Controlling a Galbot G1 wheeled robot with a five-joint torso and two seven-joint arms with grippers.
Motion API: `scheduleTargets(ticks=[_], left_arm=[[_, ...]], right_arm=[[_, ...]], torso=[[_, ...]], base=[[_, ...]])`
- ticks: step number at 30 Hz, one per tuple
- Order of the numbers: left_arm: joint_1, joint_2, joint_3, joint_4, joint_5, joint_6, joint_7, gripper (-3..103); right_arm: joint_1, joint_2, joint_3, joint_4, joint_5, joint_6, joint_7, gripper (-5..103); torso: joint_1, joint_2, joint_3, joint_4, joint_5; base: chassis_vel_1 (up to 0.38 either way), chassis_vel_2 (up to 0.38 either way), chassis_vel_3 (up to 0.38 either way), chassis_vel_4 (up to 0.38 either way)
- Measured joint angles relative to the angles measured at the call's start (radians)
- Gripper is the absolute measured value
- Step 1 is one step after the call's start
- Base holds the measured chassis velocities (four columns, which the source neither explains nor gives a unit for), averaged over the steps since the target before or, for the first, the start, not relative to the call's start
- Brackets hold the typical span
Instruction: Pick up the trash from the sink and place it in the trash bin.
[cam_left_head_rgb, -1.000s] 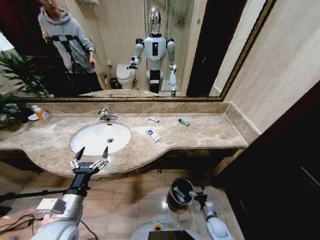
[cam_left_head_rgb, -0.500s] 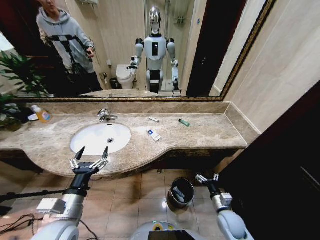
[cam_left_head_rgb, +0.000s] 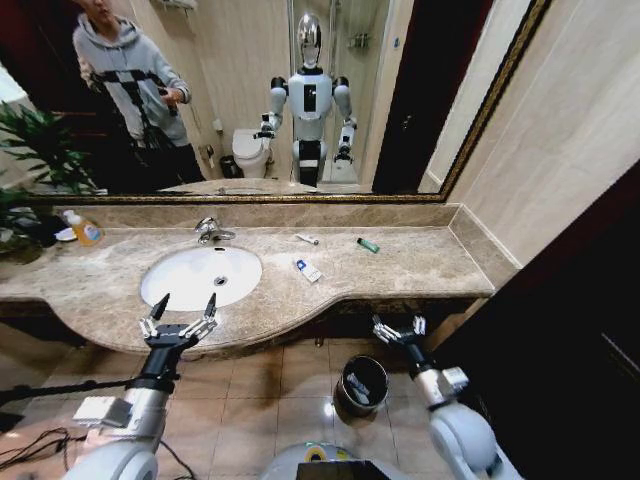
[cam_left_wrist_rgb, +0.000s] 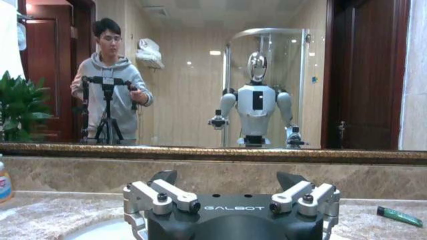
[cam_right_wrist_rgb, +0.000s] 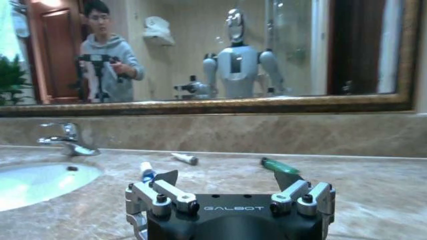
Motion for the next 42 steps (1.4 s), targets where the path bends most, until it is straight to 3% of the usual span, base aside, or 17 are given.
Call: scheduleTargets(ticks=[6,13,21,37,42], left_arm=[[0.0,0.0,0.0,0.0,0.0,0.0,0.0,100],[0.0,0.0,0.0,0.0,0.0,0.0,0.0,100],[0.0,0.0,0.0,0.0,0.0,0.0,0.0,100],[0.0,0.0,0.0,0.0,0.0,0.0,0.0,100],[0.0,0.0,0.0,0.0,0.0,0.0,0.0,100]], right_arm=[[0.099,-0.031,-0.072,-0.049,0.027,-0.039,0.007,95],[0.306,-0.054,-0.248,-0.124,0.082,-0.138,0.017,95],[0.498,-0.061,-0.391,-0.237,0.1,-0.16,0.018,95],[0.699,0.018,-0.487,-0.489,0.127,-0.19,0.029,97],[0.731,0.034,-0.491,-0.525,0.145,-0.198,0.03,94]], torso=[[0.0,0.0,0.0,0.0,-0.0001],[0.0,0.0,0.0,0.0,0.0],[0.0,0.0,0.0,0.0,-0.0001],[0.0,0.0,0.0,0.0,-0.0001],[0.0,0.0,0.0,-0.0001,-0.0001]], base=[[0.0,0.0,0.0,0.0],[0.0,0.0,0.0,0.0],[0.0,0.0,0.0,0.0],[0.0,0.0,0.0,0.0],[0.0,0.0,0.0,0.0]])
